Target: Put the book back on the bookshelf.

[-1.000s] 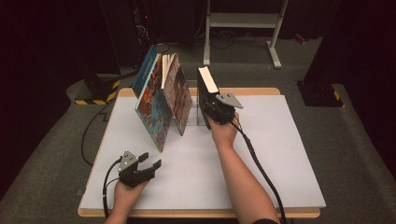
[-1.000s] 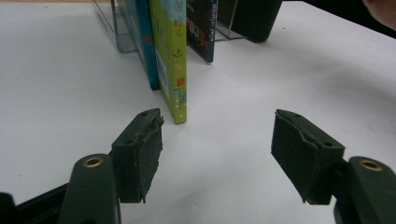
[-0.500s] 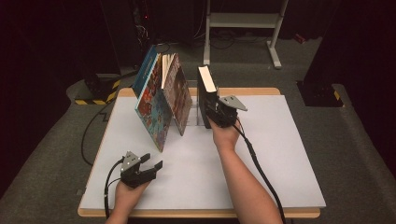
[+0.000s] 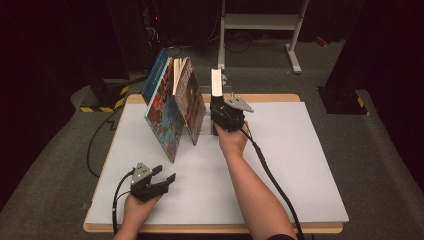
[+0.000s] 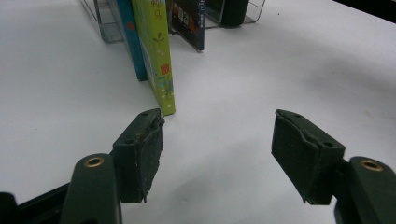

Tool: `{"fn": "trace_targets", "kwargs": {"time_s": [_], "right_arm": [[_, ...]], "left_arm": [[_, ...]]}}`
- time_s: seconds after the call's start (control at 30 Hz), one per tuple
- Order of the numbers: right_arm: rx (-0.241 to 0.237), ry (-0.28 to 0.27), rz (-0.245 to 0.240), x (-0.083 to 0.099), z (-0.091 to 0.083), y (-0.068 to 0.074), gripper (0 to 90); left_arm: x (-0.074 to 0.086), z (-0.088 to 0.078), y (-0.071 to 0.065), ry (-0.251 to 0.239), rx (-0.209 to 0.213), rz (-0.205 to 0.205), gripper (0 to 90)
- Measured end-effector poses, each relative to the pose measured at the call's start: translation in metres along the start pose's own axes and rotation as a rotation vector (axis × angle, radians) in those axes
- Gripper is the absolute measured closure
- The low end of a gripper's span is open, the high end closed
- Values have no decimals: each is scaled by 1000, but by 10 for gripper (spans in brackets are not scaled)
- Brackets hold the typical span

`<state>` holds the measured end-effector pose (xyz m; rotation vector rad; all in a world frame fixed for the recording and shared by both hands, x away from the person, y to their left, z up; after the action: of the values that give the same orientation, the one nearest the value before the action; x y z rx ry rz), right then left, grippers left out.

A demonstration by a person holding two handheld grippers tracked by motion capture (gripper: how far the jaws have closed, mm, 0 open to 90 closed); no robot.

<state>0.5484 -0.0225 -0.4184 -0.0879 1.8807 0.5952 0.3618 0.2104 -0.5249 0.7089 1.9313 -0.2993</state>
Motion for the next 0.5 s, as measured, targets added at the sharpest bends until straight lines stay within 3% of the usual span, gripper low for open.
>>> {"fn": "trace_targets", "kwargs": {"time_s": [0.3, 0.37, 0.5], "right_arm": [[-20, 19, 21, 0, -2, -2, 435], [-41, 27, 25, 1, -7, -4, 381], [-58, 38, -13, 11, -28, -12, 330]], "left_arm": [[1, 1, -1, 9, 2, 5, 335], [1, 1, -1, 13, 1, 6, 333], [1, 1, -1, 11, -4, 10, 332]]}}
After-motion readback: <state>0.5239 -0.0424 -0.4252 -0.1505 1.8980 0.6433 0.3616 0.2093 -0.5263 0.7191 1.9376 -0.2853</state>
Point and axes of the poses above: each handheld gripper's, and its own axes: z roughly forward along the jaws, x roughly out of its underside, y roughly to its left, the point moved 5 cm from there along z, roughly forward along the jaws, and after that the axes turned 15 degrees about z, right-handed, at the moved point
